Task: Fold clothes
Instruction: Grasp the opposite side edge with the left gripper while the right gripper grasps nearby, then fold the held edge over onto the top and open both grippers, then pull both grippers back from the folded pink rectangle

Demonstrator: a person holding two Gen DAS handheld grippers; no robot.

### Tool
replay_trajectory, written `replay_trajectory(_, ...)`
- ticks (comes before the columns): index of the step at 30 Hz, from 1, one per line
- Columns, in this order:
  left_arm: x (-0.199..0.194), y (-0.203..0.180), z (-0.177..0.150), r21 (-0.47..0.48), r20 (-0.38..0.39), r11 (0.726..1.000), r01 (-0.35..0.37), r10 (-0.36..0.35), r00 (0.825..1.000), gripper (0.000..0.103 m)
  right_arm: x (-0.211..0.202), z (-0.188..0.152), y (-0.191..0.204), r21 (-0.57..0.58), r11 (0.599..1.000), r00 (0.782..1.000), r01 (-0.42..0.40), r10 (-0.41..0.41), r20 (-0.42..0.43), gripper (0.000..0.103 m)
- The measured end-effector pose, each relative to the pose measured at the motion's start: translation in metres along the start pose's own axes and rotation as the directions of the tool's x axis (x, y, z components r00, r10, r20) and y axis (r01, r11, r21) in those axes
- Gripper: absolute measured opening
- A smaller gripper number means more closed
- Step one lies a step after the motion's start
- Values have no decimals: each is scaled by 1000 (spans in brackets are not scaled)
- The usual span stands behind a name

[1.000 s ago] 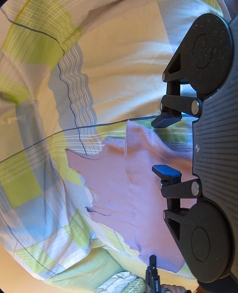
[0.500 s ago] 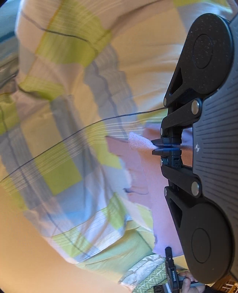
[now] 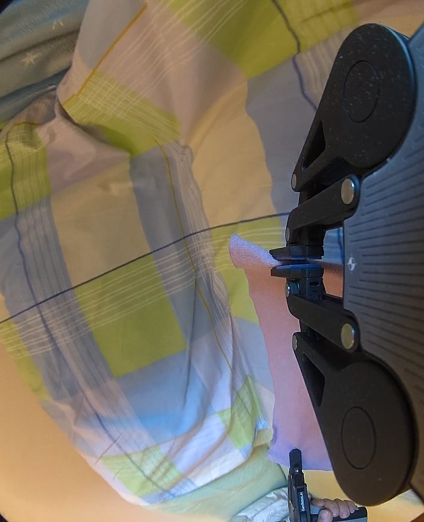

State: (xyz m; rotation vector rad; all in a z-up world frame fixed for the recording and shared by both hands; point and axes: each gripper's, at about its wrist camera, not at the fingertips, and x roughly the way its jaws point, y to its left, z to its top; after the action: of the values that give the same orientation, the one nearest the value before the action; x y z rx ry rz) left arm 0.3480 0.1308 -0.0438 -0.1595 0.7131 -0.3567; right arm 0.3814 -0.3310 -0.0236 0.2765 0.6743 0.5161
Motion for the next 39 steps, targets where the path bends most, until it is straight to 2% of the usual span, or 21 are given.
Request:
replay_trajectory(4, 32, 13, -13, -44, -46, 998, -38, 36, 998, 2, 41, -3, -15, 16, 1000, 999, 22, -22, -37, 3)
replay_trajectory(6, 32, 16, -18, -55, -28, 998, -37, 36, 999, 5, 58, -9, -22, 17, 999, 996, 47, -45, -80, 3)
replay_trajectory(8, 23, 17, -19, -60, -13, 997, -52, 52, 999, 7, 64, -14, -28, 33, 997, 993, 71, -67, -102, 10)
replay_trajectory(9, 17, 17, -20, -52, -11, 997, -63, 63, 998, 12, 63, -16, -30, 39, 996, 992, 82, -78, -103, 16)
replay_trajectory(13, -13, 7, -27, -13, -10, 997, -82, 82, 997, 15, 38, -25, -26, 18, 991, 988, 130, -128, -85, 23)
replay_trajectory(17, -51, -12, -46, -21, -17, 999, -40, 39, 999, 32, 0, -40, -11, -15, 990, 987, 137, -138, -87, 32)
replay_trajectory(19, -67, -25, -58, -17, -22, 1000, -16, 16, 1000, 32, -19, -51, 1, -38, 991, 987, 130, -133, -90, 42)
replay_trajectory(21, -78, -40, -72, -4, -38, 1000, 6, -6, 999, 32, -36, -66, 13, -51, 992, 987, 119, -123, -100, 43)
replay_trajectory(24, -84, -61, -97, 75, -77, 997, 11, -5, 997, 32, -53, -90, 27, -70, 992, 985, 108, -116, -124, 44)
replay_trajectory(26, -82, -72, -113, 150, -101, 988, -21, 37, 994, 31, -61, -107, 35, -92, 988, 981, 121, -134, -139, 44)
replay_trajectory(29, -82, -76, -123, 204, -90, 978, -51, 70, 993, 33, -65, -127, 38, -117, 982, 973, 145, -163, -164, 44)
replay_trajectory(32, -85, -76, -119, 236, -103, 969, -77, 104, 989, 34, -73, -135, 40, -194, 967, 967, 169, -200, -156, 43)
replay_trajectory(36, -100, -84, -113, 306, -78, 944, -126, 157, 985, 31, -81, -133, 43, -281, 927, 941, 248, -300, -159, 44)
replay_trajectory(39, -107, -106, -108, 334, -43, 938, -96, 117, 992, 29, -97, -128, 56, -278, 921, 942, 272, -314, -116, 45)
